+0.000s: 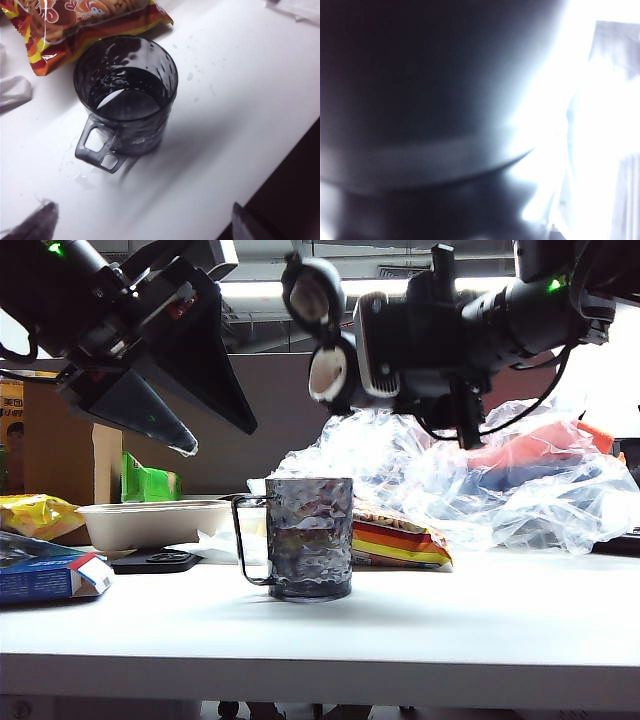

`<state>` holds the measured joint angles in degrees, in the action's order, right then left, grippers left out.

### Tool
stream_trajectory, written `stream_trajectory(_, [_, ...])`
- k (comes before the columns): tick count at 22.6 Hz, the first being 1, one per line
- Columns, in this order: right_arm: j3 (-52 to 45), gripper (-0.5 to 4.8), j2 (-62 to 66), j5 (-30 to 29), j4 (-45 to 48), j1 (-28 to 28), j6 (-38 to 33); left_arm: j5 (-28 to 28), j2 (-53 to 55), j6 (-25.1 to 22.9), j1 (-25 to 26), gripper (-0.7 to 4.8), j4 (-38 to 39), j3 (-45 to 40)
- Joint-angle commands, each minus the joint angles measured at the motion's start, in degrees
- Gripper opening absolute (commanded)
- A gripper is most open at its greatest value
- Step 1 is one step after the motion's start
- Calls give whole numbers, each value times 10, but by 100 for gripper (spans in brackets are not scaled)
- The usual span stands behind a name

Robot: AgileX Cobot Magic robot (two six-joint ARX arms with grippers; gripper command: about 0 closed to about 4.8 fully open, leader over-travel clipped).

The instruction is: Pick up the black thermos, pour some water into the cup, then place the black thermos back on the table.

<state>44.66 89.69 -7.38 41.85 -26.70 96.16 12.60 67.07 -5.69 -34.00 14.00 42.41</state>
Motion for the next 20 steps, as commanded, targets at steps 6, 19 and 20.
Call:
stream_trajectory(6, [6, 166, -6, 0, -9, 0, 91, 0, -1, 2, 0, 479, -7, 3])
stream_trajectory(19, [6, 166, -6, 23, 22, 0, 123, 1, -1, 2, 0, 479, -7, 3])
stream_trajectory(20, [6, 166, -6, 23, 22, 0, 123, 1, -1, 2, 0, 479, -7, 3])
